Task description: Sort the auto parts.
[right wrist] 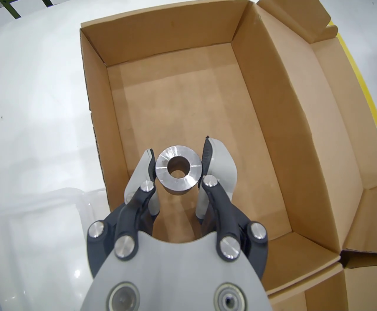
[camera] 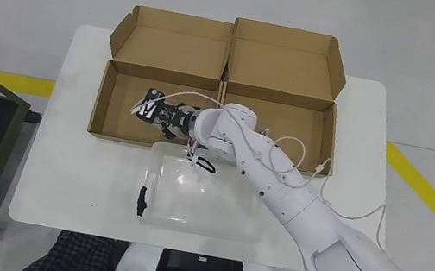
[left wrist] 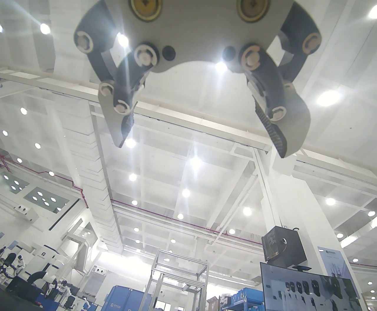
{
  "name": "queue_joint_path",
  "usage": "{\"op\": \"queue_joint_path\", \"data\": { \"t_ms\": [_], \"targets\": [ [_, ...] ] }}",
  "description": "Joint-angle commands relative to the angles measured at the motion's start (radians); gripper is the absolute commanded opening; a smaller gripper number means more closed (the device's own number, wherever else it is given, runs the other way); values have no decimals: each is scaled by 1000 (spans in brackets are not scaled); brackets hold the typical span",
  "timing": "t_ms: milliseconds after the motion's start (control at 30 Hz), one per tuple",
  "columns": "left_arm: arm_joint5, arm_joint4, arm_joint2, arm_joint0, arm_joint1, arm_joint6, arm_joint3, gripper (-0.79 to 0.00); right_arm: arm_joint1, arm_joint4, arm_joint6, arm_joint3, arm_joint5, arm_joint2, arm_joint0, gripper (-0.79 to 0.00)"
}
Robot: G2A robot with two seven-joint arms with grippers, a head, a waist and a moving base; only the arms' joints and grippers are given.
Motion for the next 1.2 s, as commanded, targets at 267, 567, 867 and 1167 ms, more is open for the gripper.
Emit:
{"op": "queue_joint_path", "data": {
  "t_ms": [267,567,867,1167],
  "targets": [
    [0,0,0,0,0,0,0,0,-20,-19,7,45,-17,1,21,-622],
    [0,0,0,0,0,0,0,0,-28,-42,6,59,-28,8,16,-551],
    [0,0,0,0,0,0,0,0,-34,-71,6,59,-31,18,13,-508],
    [0,0,0,0,0,0,0,0,-24,-97,-16,-35,-32,67,8,-499]
  ]
}}
